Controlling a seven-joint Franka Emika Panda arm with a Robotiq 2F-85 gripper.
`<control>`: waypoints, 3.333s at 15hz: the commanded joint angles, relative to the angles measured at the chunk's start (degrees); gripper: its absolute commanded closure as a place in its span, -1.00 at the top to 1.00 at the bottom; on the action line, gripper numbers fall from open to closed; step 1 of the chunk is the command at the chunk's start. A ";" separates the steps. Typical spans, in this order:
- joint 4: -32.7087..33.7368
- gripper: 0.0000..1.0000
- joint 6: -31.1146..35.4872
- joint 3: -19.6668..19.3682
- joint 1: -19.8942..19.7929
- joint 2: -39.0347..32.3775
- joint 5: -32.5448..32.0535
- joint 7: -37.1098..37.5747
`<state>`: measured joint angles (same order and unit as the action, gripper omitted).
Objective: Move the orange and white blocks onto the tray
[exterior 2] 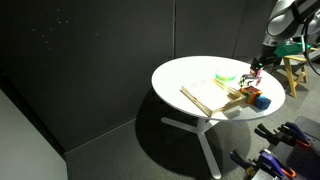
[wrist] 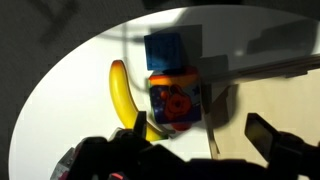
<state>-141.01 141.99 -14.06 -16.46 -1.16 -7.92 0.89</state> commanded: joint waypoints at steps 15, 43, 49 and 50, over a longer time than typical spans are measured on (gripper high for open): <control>0.73 1.00 7.67 -2.58 0.08 -8.18 0.07 -2.29; 3.88 1.00 17.16 2.80 -4.16 -19.10 9.71 -15.00; 5.27 1.00 17.04 3.11 -5.12 -20.80 9.61 -15.25; 5.44 1.00 17.06 3.06 -5.17 -21.05 9.55 -15.14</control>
<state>-137.08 158.64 -11.98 -20.10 -21.02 0.45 -12.31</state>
